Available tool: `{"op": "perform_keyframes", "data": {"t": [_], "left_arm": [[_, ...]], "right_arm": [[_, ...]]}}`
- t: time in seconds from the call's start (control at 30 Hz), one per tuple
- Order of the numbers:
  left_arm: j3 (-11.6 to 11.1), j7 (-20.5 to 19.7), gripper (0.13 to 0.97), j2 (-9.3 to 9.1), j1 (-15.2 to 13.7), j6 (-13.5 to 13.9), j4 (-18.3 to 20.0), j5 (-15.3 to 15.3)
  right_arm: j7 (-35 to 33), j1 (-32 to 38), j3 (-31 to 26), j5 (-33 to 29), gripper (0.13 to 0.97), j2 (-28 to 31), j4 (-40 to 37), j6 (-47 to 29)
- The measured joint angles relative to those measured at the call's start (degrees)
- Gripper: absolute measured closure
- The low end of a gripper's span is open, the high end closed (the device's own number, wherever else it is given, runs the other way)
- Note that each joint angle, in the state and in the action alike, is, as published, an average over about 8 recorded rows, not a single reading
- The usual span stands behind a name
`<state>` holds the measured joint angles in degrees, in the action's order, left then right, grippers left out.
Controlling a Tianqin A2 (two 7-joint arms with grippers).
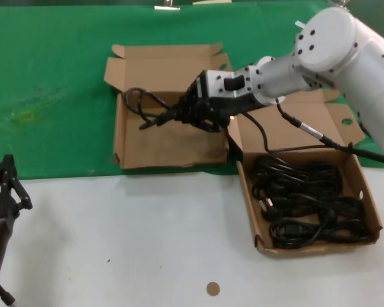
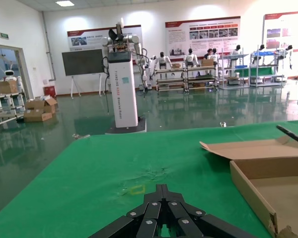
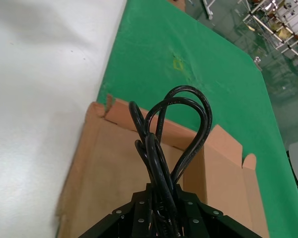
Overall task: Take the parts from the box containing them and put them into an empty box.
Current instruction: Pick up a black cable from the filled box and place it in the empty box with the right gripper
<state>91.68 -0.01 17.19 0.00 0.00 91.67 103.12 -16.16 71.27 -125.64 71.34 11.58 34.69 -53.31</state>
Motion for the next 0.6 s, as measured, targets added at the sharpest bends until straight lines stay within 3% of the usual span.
{"op": "perform_keyframes", "data": {"t": [0.6], "left_arm": [[0.0, 0.0, 0.953, 0.00, 0.0, 0.0, 0.0, 0.0]], "right_arm": [[-11.5, 6.8, 2.0, 2.2, 0.838, -6.6, -19.4, 6.5]]}}
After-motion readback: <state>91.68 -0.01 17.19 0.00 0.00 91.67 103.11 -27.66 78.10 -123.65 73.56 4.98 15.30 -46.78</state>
